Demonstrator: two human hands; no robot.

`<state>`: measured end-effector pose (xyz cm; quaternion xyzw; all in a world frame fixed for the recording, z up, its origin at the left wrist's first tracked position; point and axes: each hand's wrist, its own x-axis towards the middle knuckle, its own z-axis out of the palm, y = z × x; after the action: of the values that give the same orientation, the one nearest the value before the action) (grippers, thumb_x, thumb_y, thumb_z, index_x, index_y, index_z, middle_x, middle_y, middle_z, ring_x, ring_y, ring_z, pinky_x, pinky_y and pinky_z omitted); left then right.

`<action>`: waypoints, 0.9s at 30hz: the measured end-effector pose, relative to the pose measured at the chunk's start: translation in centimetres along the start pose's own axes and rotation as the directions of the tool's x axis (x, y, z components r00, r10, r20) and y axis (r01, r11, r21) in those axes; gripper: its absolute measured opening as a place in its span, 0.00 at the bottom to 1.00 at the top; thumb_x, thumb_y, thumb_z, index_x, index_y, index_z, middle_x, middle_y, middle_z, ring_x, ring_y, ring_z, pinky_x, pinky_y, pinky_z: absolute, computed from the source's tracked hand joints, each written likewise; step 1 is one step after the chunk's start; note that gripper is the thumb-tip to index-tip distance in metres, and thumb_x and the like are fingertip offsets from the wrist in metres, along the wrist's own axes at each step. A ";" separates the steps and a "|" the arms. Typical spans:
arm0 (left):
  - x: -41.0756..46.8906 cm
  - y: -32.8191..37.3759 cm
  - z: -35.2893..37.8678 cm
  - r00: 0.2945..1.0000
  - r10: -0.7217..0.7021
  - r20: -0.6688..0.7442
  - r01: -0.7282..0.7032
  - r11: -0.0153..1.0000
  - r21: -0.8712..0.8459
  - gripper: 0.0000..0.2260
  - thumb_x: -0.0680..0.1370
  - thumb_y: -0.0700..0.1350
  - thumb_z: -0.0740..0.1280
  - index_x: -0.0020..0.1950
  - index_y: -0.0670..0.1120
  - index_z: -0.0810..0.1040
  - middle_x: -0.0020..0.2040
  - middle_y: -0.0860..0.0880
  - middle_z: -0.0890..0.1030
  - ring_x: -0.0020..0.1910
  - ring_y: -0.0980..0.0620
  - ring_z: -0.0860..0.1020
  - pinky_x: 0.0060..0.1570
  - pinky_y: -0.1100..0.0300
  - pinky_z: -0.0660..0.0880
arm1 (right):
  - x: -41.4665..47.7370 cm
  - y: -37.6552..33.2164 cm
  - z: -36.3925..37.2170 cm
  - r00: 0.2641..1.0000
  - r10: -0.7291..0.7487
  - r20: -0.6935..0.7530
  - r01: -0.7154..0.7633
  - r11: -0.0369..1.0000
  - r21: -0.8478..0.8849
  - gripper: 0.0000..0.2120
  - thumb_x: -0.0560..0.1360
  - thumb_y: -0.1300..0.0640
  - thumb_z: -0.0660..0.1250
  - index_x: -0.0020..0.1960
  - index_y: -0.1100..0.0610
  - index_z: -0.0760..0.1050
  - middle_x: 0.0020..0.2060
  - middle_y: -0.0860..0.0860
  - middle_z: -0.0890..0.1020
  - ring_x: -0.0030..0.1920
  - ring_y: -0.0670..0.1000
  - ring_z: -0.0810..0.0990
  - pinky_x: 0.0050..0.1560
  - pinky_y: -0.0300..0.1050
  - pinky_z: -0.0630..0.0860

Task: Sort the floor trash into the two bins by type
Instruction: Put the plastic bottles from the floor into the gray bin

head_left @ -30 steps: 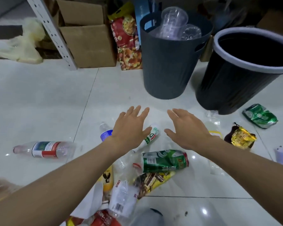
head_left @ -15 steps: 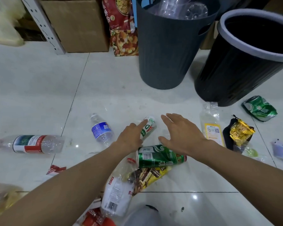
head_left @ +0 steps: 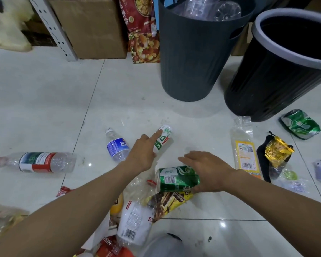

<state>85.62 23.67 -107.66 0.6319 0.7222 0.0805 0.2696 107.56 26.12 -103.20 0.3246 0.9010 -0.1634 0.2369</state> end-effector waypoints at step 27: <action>-0.2 2.5 -6.8 0.976 0.032 -0.216 -0.044 0.998 -0.052 0.36 0.76 0.39 0.69 0.78 0.56 0.55 0.57 0.43 0.72 0.54 0.44 0.74 0.50 0.61 0.67 | -1.0 1.7 -2.1 0.922 0.217 -0.321 -0.106 0.938 0.330 0.26 0.61 0.45 0.74 0.55 0.50 0.71 0.44 0.48 0.78 0.43 0.51 0.77 0.41 0.46 0.77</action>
<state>84.48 25.49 -100.68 0.6253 0.7322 0.1739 0.2063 108.70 27.79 -101.15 0.4552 0.8622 -0.2202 0.0311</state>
